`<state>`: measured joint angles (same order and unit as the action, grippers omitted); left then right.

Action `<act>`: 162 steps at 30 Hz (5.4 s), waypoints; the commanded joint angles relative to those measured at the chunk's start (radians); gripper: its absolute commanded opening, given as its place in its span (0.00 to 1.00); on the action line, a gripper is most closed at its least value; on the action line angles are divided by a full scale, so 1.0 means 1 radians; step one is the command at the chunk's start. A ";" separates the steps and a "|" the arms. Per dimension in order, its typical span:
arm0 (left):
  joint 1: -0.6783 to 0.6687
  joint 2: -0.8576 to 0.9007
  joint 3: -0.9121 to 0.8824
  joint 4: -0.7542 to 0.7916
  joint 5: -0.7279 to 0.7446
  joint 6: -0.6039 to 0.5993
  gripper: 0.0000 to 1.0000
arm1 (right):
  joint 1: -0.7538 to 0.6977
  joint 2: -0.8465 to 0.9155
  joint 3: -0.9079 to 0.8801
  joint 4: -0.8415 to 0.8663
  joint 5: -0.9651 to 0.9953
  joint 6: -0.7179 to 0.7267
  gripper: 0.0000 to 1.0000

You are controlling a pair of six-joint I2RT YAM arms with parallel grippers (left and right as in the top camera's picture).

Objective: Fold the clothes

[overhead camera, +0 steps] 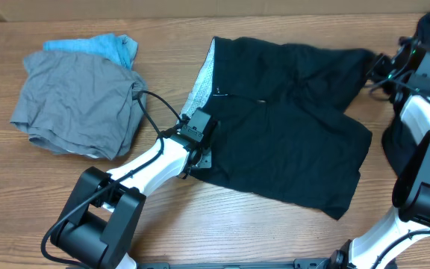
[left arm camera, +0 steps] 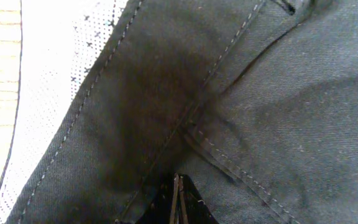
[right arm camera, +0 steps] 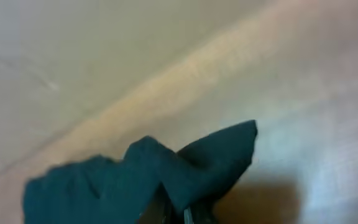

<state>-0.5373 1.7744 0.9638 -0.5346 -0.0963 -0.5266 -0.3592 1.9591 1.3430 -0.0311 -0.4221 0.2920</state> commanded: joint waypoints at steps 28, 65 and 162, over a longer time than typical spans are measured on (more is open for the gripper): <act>-0.002 -0.015 0.416 0.010 -0.204 0.244 0.04 | 0.001 -0.223 0.451 -1.152 0.125 -0.058 0.04; 0.055 0.708 0.842 0.428 0.080 0.558 0.04 | 0.361 -0.775 -0.520 -1.055 0.291 0.315 0.04; 0.146 -0.359 -0.354 0.123 0.039 0.140 0.88 | 0.129 -0.761 -0.690 -0.908 0.385 0.311 0.75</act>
<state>-0.3931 1.4090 0.6140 -0.4198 -0.0418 -0.4149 -0.2230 1.1988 0.6579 -0.9432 -0.0658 0.5987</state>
